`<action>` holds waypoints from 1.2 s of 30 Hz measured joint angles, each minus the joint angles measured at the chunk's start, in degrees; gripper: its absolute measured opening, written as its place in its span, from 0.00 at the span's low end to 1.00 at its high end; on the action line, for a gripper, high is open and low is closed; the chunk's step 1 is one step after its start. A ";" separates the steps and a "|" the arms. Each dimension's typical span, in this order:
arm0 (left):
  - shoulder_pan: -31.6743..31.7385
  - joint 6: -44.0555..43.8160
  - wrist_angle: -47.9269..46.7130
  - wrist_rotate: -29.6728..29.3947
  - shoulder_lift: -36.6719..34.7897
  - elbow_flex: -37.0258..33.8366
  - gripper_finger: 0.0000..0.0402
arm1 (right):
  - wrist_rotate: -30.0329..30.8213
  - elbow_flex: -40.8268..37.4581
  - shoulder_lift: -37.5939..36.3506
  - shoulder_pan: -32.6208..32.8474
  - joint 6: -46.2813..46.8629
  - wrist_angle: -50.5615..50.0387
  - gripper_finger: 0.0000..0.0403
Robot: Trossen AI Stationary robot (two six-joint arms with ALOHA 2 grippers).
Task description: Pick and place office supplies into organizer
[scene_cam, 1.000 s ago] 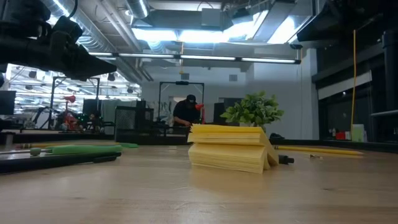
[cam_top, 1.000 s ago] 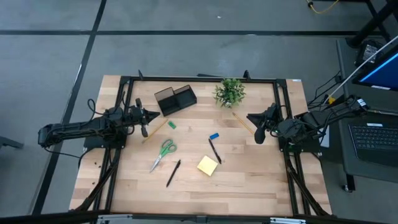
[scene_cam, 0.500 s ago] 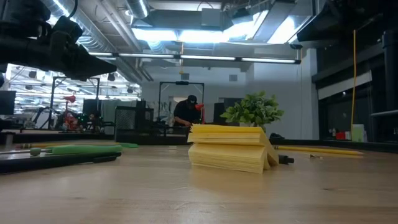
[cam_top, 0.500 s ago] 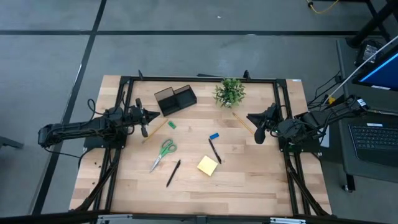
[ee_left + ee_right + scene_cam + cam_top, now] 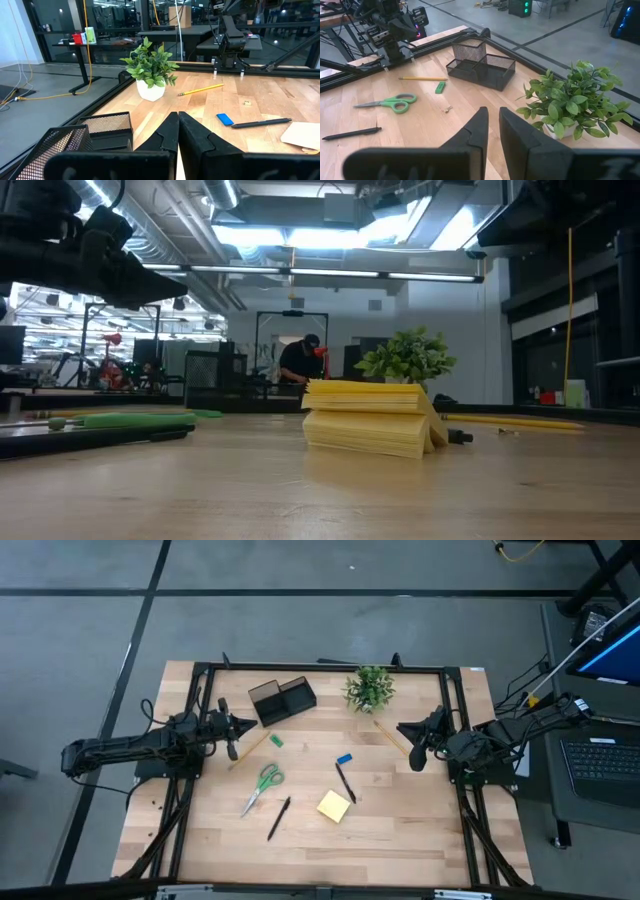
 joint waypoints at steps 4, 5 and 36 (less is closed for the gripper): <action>0.00 0.00 0.00 -0.01 0.02 -0.01 0.01 | 0.07 -0.01 0.00 -0.02 -2.03 0.00 0.12; 0.00 0.00 0.00 -0.02 0.01 -0.01 0.01 | 0.07 0.00 0.00 -0.02 -3.27 -0.01 0.12; 0.00 -1.97 -0.02 0.00 0.02 0.00 0.01 | -10.18 -13.58 0.34 -0.02 -16.72 20.87 0.12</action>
